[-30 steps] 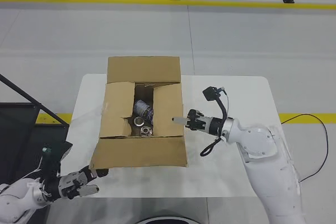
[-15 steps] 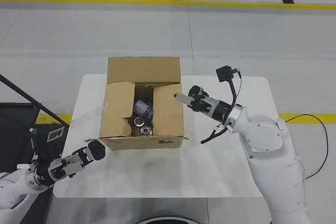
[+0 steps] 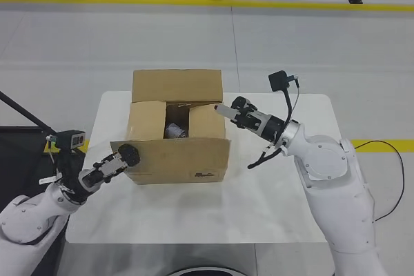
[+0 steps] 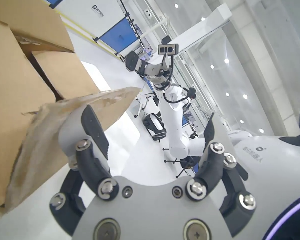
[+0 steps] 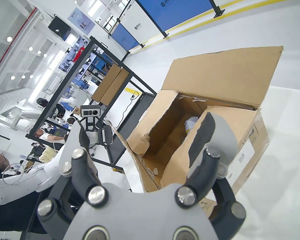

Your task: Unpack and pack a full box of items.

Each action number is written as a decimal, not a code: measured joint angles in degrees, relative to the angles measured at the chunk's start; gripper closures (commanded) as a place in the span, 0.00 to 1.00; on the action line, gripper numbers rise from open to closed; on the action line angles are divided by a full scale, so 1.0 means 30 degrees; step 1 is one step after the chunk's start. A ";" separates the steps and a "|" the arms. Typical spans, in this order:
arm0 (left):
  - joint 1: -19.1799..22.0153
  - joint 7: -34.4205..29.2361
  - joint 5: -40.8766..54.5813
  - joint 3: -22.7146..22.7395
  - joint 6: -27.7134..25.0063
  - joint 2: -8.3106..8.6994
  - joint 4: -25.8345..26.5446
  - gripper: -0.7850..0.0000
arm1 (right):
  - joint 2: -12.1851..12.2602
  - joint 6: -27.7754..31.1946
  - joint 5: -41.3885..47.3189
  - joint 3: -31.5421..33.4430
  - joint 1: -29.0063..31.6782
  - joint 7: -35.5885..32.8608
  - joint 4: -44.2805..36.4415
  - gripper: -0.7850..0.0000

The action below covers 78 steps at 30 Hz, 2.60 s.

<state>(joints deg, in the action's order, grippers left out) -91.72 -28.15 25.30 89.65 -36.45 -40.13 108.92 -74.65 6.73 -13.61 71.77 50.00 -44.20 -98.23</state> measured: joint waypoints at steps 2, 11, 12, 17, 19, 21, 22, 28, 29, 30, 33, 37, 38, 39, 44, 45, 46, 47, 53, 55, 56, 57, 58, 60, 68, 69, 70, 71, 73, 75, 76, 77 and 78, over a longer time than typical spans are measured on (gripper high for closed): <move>0.0452 0.0604 -0.0898 -0.0440 0.0765 -0.0116 0.0163 0.00 | 0.0000 0.0000 0.0000 0.0000 0.0000 0.0000 0.0000 0.00; 0.2820 0.2348 -0.3545 -0.2770 0.3431 -0.0727 0.0061 0.00 | -0.0459 -0.1082 0.0764 -0.1498 -0.2611 0.1366 0.4741 0.00; 0.3109 0.2529 -0.3725 -0.3062 0.3685 -0.0815 -0.0027 0.00 | -0.0614 -0.0989 0.0949 -0.1891 -0.3337 0.1770 0.5884 0.00; 0.4180 0.3079 -0.4436 -0.4109 0.4594 -0.1154 -0.0459 0.00 | -0.1298 -0.0033 0.1768 -0.3425 -0.6095 0.3389 1.0546 0.00; 0.4568 0.3257 -0.4586 -0.4493 0.4857 -0.1298 -0.0673 0.00 | -0.1634 0.0298 0.1902 -0.4089 -0.7178 0.4217 1.2515 0.00; 0.4902 0.3386 -0.4744 -0.4820 0.5101 -0.1433 -0.0869 0.00 | -0.1999 0.0615 0.2074 -0.4747 -0.8106 0.4980 1.4335 0.00; 0.5031 0.3431 -0.4800 -0.4945 0.5186 -0.1489 -0.0952 0.00 | -0.2161 0.0751 0.2126 -0.5020 -0.8460 0.5313 1.5058 0.00; 0.5768 0.3520 -0.4876 -0.5580 0.5598 -0.1830 -0.1535 0.00 | -0.3239 0.1234 0.2337 -0.6604 -1.0290 0.6797 1.9073 0.00; 0.5866 0.3496 -0.4882 -0.5644 0.5635 -0.1875 -0.1614 0.00 | -0.3400 0.1291 0.2380 -0.6800 -1.0508 0.6922 1.9563 0.00; 0.5976 0.3473 -0.4879 -0.5710 0.5672 -0.1931 -0.1713 0.00 | -0.3606 0.1356 0.2441 -0.7030 -1.0778 0.7050 2.0196 0.00; 0.6180 0.3398 -0.4838 -0.5790 0.5728 -0.2055 -0.1936 0.00 | -0.4104 0.1732 0.2823 -0.7466 -1.1306 0.7039 2.1579 0.00; 0.6329 0.3226 -0.4763 -0.5761 0.5741 -0.2186 -0.2170 0.00 | -0.4665 0.2242 0.3297 -0.7805 -1.1909 0.6840 2.3140 0.00; 0.6355 0.3172 -0.4754 -0.5739 0.5741 -0.2213 -0.2213 0.00 | -0.4786 0.2420 0.3495 -0.7831 -1.2008 0.6701 2.3426 0.00; 0.6384 0.3105 -0.4745 -0.5704 0.5729 -0.2246 -0.2269 0.00 | -0.4924 0.2723 0.3773 -0.7838 -1.2154 0.6420 2.3804 0.00; 0.6450 0.2878 -0.4662 -0.5538 0.5676 -0.2374 -0.2487 0.00 | -0.5309 0.4227 0.4833 -0.7692 -1.2669 0.4896 2.5032 0.00; 0.6458 0.2806 -0.4616 -0.5501 0.5661 -0.2405 -0.2540 0.00 | -0.5362 0.4606 0.5117 -0.7602 -1.2792 0.4455 2.5296 0.00; 0.6465 0.2746 -0.4577 -0.5476 0.5648 -0.2428 -0.2580 0.00 | -0.5392 0.4851 0.5297 -0.7534 -1.2884 0.4190 2.5480 0.00; 0.6477 0.2674 -0.4553 -0.5454 0.5626 -0.2451 -0.2618 0.00 | -0.5418 0.5086 0.5457 -0.7464 -1.2968 0.3967 2.5644 0.00; 0.6591 0.2244 -0.4467 -0.5324 0.5566 -0.2602 -0.2857 0.00 | -0.5380 0.6660 0.6509 -0.6820 -1.3392 0.2539 2.6438 0.00; 0.6622 0.2136 -0.4429 -0.5278 0.5552 -0.2655 -0.2931 0.00 | -0.5303 0.7148 0.6796 -0.6581 -1.3446 0.2101 2.6547 0.00; 0.6636 0.2092 -0.4416 -0.5257 0.5545 -0.2678 -0.2967 0.00 | -0.5262 0.7382 0.6954 -0.6464 -1.3446 0.1853 2.6569 0.00; 0.6653 0.2030 -0.4399 -0.5233 0.5537 -0.2707 -0.3021 0.00 | -0.5198 0.7686 0.7156 -0.6307 -1.3442 0.1521 2.6577 0.00; 0.6667 0.1976 -0.4389 -0.5216 0.5537 -0.2729 -0.3061 0.00 | -0.5148 0.7907 0.7308 -0.6191 -1.3423 0.1253 2.6556 0.00; 0.6702 0.1835 -0.4388 -0.5171 0.5530 -0.2777 -0.3137 0.00 | -0.5018 0.8413 0.7696 -0.5906 -1.3344 0.0533 2.6433 0.00; 0.6771 0.1522 -0.5113 -0.5052 0.5851 -0.2932 -0.3285 0.00 | -0.4403 0.9515 0.8380 -0.5023 -1.2817 -0.1589 2.5478 0.00; 0.6788 0.1519 -0.5319 -0.5076 0.5918 -0.2960 -0.3281 0.00 | -0.4298 0.9591 0.8388 -0.4908 -1.2689 -0.1803 2.5217 0.00; 0.6805 0.1534 -0.5504 -0.5095 0.5989 -0.2981 -0.3275 0.00 | -0.4211 0.9631 0.8388 -0.4817 -1.2589 -0.1975 2.5009 0.00; 0.6822 0.1576 -0.5708 -0.5117 0.6068 -0.3003 -0.3258 0.00 | -0.4120 0.9645 0.8387 -0.4719 -1.2485 -0.2155 2.4796 0.00; 0.6841 0.1703 -0.6062 -0.5203 0.6215 -0.3066 -0.3197 0.00 | -0.3896 0.9596 0.8384 -0.4490 -1.2229 -0.2699 2.4238 0.00; 0.6880 0.1761 -0.6322 -0.5277 0.6290 -0.3127 -0.3169 0.00 | -0.3662 0.9449 0.8391 -0.4246 -1.1924 -0.3321 2.3600 0.00; 0.6895 0.1786 -0.6410 -0.5301 0.6314 -0.3152 -0.3164 0.00 | -0.3559 0.9353 0.8376 -0.4145 -1.1775 -0.3571 2.3293 0.00; 0.6908 0.1797 -0.6490 -0.5323 0.6335 -0.3177 -0.3158 0.00 | -0.3457 0.9243 0.8353 -0.4045 -1.1613 -0.3820 2.2961 0.00; 0.6923 0.1797 -0.6572 -0.5342 0.6353 -0.3209 -0.3150 0.00 | -0.3322 0.9059 0.8325 -0.3912 -1.1381 -0.4148 2.2491 0.00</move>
<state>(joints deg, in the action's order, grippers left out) -70.95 -22.76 5.58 73.63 -17.39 -49.75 99.47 -84.61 33.91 11.37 60.03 15.86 -56.64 -30.76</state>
